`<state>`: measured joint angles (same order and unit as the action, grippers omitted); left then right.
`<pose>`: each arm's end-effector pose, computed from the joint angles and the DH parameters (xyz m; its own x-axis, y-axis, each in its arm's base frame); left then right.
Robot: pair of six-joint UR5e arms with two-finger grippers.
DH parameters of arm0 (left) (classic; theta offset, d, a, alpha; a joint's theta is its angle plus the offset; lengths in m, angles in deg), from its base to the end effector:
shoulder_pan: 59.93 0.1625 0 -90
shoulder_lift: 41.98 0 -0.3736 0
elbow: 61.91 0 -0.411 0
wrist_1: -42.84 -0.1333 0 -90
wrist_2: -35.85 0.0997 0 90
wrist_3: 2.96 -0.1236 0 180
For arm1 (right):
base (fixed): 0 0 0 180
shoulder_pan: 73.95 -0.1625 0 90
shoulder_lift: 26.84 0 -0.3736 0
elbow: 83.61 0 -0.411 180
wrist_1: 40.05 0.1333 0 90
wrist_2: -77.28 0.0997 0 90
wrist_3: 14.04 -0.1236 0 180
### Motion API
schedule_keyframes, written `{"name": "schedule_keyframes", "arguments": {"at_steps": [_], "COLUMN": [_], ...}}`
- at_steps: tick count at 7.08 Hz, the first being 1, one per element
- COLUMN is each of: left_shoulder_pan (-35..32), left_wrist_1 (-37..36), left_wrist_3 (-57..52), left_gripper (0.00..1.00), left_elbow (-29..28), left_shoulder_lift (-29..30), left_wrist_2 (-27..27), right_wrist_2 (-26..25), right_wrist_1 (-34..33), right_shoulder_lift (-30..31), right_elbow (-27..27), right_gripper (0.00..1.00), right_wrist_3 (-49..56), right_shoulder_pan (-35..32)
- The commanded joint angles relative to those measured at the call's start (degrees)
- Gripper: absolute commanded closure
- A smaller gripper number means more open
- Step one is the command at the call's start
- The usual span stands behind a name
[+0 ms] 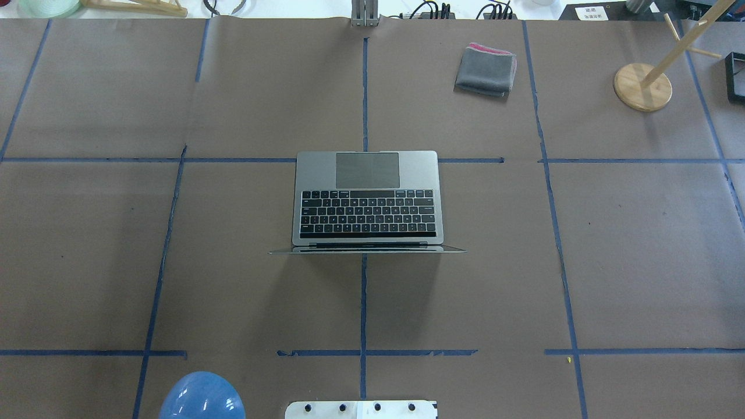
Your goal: Close laptop
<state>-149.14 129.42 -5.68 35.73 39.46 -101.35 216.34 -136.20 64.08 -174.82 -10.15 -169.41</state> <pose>-0.0364 -0.4489 0.6298 0.6787 0.0012 -0.7344 -0.0460 0.9981 -0.0409 0.0869 -0.4899 0.6247 0.6499 0.0716 0.7566 -0.0507 0.9974 -0.0509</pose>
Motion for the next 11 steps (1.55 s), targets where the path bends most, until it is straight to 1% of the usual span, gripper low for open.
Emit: {"name": "schedule_keyframes", "arguments": {"at_steps": [1,2,3,4,5,6,7,8,9,10,11], "left_shoulder_pan": [0.0,0.0,0.2,0.3,0.9,4.4,8.2,11.0,13.2,15.4,18.9], "left_wrist_1": [0.0,-0.1,-1.0,-1.2,-1.1,-1.2,-1.2,-1.1,-1.2,-1.2,-1.1], "left_wrist_3": [0.2,1.0,1.8,7.1,12.1,20.1,27.7,34.1,40.9,46.0,54.1], "left_gripper": [0.00,0.00,0.00,0.00,0.00,0.00,0.00,0.00,0.01,0.12,0.37], "left_elbow": [0.8,3.4,7.6,11.1,14.5,18.1,22.0,25.8,28.6,31.9,35.3], "left_shoulder_lift": [0.8,1.3,2.0,3.9,4.2,5.6,6.6,7.2,9.2,10.0,11.4], "left_wrist_2": [0.0,-0.3,-1.0,-3.4,-3.7,-5.5,-6.0,-6.0,-6.0,-6.1,-6.3], "right_wrist_2": [0.1,0.1,0.2,0.0,0.2,1.7,7.7,13.8,14.5,14.3,14.6], "right_wrist_1": [0.1,0.0,0.0,-0.2,-0.5,-0.6,-0.9,-0.4,0.0,-0.1,-0.1], "right_shoulder_lift": [-0.7,-0.8,-0.5,-1.2,-1.7,-1.7,-1.0,-1.1,-1.0,-0.6,0.6], "right_elbow": [-0.3,-1.6,-2.6,-3.8,-5.4,-7.4,-8.1,-9.1,-14.7,-20.9,-25.4], "right_gripper": [0.00,0.00,0.00,0.00,0.00,0.00,0.00,0.00,0.06,0.28,0.57], "right_wrist_3": [-0.1,-0.3,-0.7,-1.2,-1.2,-1.3,-1.4,-5.3,-15.9,-23.7,-25.5], "right_shoulder_pan": [0.0,0.0,0.0,0.3,0.4,0.4,1.0,1.6,4.8,7.0,8.6]}}
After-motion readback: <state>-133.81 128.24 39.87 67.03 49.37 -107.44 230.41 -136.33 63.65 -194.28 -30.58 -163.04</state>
